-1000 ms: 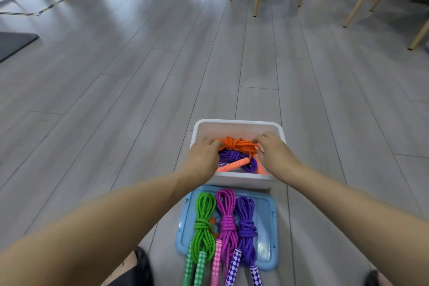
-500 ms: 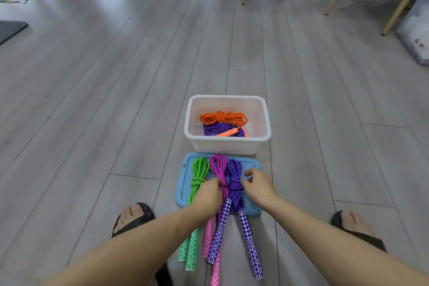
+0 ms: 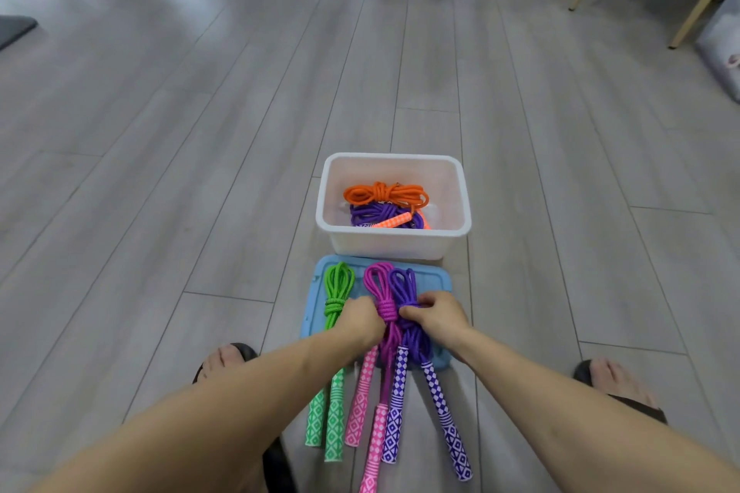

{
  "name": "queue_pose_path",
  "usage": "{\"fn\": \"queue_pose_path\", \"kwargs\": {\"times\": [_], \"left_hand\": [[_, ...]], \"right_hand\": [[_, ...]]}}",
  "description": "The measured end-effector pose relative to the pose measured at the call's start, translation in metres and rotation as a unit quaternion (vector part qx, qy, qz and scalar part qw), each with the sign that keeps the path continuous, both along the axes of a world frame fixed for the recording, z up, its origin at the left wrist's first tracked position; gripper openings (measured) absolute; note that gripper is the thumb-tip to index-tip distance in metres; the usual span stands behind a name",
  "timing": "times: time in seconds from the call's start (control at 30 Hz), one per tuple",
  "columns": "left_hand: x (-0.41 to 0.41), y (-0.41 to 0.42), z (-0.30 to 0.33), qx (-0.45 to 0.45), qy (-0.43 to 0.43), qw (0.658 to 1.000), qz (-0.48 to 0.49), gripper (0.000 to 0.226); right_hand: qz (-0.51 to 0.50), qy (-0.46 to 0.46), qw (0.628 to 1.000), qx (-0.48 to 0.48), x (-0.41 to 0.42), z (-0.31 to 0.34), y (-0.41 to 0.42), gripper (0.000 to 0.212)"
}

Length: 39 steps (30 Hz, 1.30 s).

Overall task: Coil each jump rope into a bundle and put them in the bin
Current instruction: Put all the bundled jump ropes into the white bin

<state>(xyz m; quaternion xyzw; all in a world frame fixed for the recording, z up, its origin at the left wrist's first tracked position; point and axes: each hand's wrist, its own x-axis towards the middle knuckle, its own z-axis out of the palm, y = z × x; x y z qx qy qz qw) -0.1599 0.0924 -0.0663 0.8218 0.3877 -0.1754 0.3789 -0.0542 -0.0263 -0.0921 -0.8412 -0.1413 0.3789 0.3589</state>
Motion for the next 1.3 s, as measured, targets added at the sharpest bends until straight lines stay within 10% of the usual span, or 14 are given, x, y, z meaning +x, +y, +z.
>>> {"fn": "queue_pose_path", "kwargs": {"times": [0.4,0.67,0.9,1.3], "left_hand": [[0.009,-0.016,0.031,-0.238,-0.226,0.937,0.124,0.031],[0.025,0.011,0.106,-0.258,-0.346,0.894,0.123,0.014],[0.044,0.029,0.140,-0.310,-0.390,0.866,0.048,0.073],[0.090,0.113,0.133,-0.019,-0.393,0.919,0.003,0.074]], "right_hand": [[-0.122,0.155,0.956,0.218,0.013,0.041,-0.031,0.065],[-0.101,0.190,0.934,0.286,0.042,0.135,-0.005,0.026],[-0.121,0.163,0.886,0.417,0.083,0.228,0.060,0.015],[-0.296,0.087,0.804,0.509,0.137,0.228,0.140,0.041]]}}
